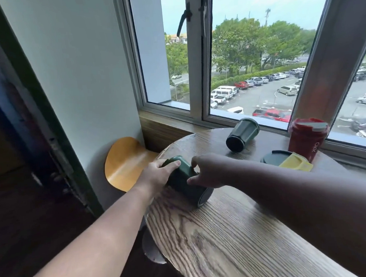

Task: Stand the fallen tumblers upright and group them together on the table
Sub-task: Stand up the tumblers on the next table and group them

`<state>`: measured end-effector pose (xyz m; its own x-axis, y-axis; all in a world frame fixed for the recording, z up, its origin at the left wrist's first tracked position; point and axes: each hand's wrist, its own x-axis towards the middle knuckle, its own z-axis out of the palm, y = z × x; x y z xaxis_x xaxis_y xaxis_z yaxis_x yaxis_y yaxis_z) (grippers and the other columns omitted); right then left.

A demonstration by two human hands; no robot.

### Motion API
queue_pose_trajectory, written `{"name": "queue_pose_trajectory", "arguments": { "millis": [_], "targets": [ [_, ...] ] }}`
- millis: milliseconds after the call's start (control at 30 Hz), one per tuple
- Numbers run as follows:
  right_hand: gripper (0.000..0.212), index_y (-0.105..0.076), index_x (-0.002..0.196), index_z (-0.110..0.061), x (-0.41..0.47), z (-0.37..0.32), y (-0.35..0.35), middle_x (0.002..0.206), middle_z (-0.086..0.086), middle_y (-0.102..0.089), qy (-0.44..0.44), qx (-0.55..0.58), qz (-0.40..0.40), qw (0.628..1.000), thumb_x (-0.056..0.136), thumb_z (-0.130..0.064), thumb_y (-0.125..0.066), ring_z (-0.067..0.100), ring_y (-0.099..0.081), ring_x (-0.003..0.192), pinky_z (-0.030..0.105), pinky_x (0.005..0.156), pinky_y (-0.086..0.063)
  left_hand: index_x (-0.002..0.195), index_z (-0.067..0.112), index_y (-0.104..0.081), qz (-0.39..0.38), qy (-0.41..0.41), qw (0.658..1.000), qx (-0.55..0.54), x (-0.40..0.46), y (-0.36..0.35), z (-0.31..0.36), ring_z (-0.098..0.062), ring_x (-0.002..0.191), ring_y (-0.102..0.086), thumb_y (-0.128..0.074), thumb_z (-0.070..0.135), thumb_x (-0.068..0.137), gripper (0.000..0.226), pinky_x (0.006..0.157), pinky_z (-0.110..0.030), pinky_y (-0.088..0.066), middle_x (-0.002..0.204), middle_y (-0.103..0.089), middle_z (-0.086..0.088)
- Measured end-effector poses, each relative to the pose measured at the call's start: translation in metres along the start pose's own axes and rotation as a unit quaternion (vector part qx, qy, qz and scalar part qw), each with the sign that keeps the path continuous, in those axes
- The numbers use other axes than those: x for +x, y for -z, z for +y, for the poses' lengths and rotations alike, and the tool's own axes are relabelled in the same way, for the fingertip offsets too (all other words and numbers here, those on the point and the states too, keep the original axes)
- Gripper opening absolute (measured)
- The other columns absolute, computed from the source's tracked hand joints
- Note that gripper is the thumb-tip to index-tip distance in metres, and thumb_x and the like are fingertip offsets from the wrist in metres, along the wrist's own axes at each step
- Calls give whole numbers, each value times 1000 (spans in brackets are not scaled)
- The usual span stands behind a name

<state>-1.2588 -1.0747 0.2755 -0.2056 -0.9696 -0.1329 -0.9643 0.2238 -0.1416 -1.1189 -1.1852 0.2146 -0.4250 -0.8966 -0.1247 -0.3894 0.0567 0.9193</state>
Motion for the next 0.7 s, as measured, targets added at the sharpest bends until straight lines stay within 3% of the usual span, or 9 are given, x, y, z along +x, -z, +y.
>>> {"name": "queue_pose_trajectory", "arguments": {
  "millis": [100,233,300,500,700],
  "targets": [
    [55,-55,125,-14,-6,6,9,110,3,-63,-1,-1,-1,1000,83,-49,-68,21,-54,89,29,70,-42,112,34,-73,11,-54,998,40,-5,-8,11,-13,98,-69,-70,65,64,57,93,-39,-56,100,-75,12],
    [53,-53,113,-16,-16,23,23,104,1,-63,-13,-8,33,999,75,-44,-76,20,-55,87,28,69,-44,110,29,-74,24,-180,977,113,-18,-28,33,-3,93,-65,-72,48,82,34,81,-18,-49,97,-73,14],
    [53,-46,107,-19,-22,34,32,98,-1,-57,-26,11,62,998,73,-41,-79,21,-53,86,29,67,-41,112,29,-75,27,-241,960,140,-24,-40,43,-4,94,-64,-74,44,83,33,80,-15,-47,99,-71,14],
    [58,-54,110,-21,-47,71,49,105,2,-66,-65,-17,84,994,66,-49,-80,25,-60,94,35,78,-52,127,32,-68,8,-354,910,218,-30,-78,57,-20,119,-54,-72,58,76,57,106,-33,-44,125,-58,-6],
    [42,-61,117,-26,-68,89,55,109,-1,-66,-80,-15,86,993,76,-32,-70,20,-58,94,32,77,-49,129,31,-66,10,-412,873,260,-34,-93,60,-28,128,-50,-77,53,78,57,110,-40,-41,137,-55,-10]
  ]
}}
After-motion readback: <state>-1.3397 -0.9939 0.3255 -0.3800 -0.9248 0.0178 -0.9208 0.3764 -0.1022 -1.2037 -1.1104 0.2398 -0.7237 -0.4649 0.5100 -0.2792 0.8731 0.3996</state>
